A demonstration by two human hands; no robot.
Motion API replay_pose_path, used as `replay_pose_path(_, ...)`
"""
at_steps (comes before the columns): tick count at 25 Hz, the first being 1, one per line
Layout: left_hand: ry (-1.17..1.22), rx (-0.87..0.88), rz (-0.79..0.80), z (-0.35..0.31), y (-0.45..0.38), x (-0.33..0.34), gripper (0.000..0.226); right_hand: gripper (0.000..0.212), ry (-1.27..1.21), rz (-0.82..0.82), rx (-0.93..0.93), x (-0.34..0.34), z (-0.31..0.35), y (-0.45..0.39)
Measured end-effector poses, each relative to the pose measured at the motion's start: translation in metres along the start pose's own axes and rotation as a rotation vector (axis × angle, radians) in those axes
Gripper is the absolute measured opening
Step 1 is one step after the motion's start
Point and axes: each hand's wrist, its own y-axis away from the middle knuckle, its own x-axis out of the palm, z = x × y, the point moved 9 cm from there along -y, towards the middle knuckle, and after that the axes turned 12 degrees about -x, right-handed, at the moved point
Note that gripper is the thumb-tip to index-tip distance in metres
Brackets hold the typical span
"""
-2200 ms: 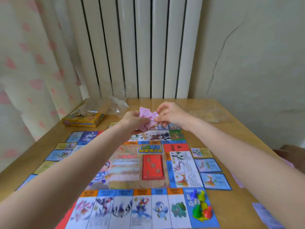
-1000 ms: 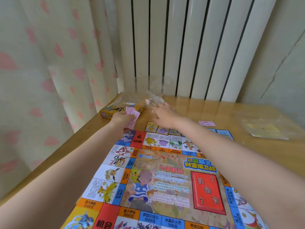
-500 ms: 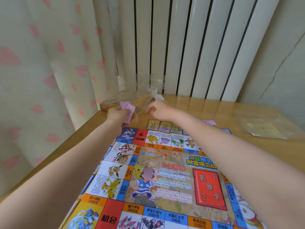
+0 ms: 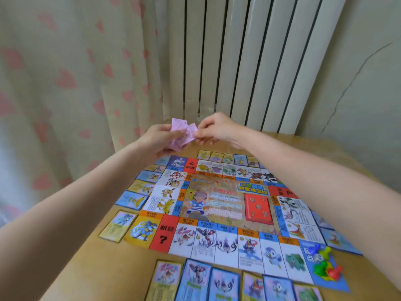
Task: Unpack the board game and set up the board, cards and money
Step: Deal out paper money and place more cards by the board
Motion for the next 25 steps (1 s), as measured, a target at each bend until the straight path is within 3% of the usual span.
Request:
replay_pose_path(5, 0.054, -0.006, -0.191, 0.010, 0.023, -0.085, 0.010, 0.017, -0.448, -0.233, 0.118, 0.051, 0.002, -0.029)
replay_pose_path(8, 0.062, -0.010, -0.306, 0.028, 0.031, -0.133, 0.016, 0.010, -0.285, -0.098, 0.193, 0.117, -0.010, -0.034)
replay_pose_path(12, 0.037, -0.078, -0.364, 0.050, 0.031, -0.163, 0.014, 0.045, -0.146, 0.146, 0.222, 0.207, -0.015, -0.038)
replay_pose_path(14, 0.015, -0.106, -0.360, 0.059, 0.029, -0.164, 0.012, 0.047, 0.096, 0.229, 0.170, 0.227, -0.013, -0.043)
replay_pose_path(17, -0.005, -0.141, -0.356, 0.070, 0.030, -0.162, 0.016, 0.021, 0.364, 0.221, 0.095, 0.225, -0.005, -0.041)
replay_pose_path(20, -0.058, -0.142, -0.319, 0.073, 0.032, -0.154, 0.018, 0.014, 0.184, 0.118, 0.082, 0.200, 0.005, -0.032)
replay_pose_path(23, -0.182, -0.130, -0.266, 0.068, 0.042, -0.134, 0.012, 0.033, -0.017, 0.284, 0.060, 0.179, 0.024, -0.004)
replay_pose_path(25, -0.305, -0.116, -0.194, 0.067, 0.053, -0.111, 0.007, 0.032, -0.077, 0.349, 0.061, 0.165, 0.030, 0.022)
